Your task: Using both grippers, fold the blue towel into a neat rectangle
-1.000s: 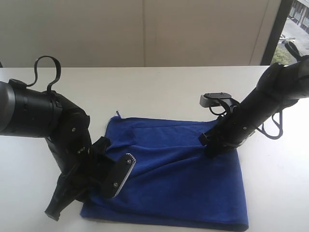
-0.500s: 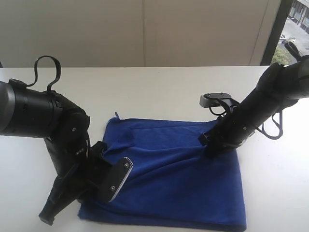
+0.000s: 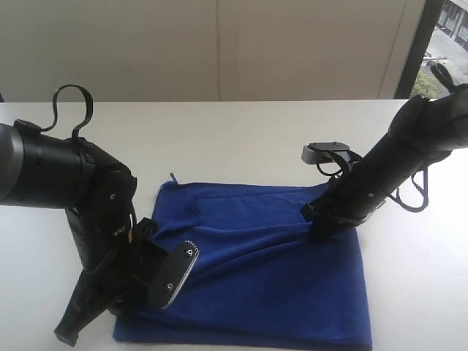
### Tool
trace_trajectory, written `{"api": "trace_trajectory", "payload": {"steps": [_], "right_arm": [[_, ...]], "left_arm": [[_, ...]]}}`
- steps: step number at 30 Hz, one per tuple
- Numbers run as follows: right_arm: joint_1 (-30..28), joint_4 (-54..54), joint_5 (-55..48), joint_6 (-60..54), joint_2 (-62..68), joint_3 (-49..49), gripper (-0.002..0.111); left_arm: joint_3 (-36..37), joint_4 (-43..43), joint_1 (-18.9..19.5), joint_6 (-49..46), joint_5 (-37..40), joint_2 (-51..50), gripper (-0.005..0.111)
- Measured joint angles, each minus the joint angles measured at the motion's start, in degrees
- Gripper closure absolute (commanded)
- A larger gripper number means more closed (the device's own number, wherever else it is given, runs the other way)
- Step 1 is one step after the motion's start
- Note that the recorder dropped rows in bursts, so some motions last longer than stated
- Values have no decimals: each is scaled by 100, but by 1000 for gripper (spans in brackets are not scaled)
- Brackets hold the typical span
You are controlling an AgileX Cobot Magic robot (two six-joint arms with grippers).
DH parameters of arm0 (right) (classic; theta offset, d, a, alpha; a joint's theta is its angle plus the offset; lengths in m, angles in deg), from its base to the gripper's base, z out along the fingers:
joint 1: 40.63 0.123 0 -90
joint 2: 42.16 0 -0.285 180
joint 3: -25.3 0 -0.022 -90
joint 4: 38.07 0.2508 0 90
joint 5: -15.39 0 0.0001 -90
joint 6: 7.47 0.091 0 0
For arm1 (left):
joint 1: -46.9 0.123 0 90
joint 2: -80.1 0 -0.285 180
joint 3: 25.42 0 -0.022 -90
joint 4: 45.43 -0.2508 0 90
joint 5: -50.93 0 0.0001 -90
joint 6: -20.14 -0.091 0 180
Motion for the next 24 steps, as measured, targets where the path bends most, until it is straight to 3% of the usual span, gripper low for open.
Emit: {"api": "trace_trajectory", "payload": {"steps": [4,19,24], "right_arm": [[0,0,0,0,0,0,108],[0,0,0,0,0,0,108],[0,0,-4,0,0,0,108]], "left_arm": [[0,0,0,46,0,0,63],[0,0,0,133,-285,0,63],[0,0,0,133,-285,0,70]]}}
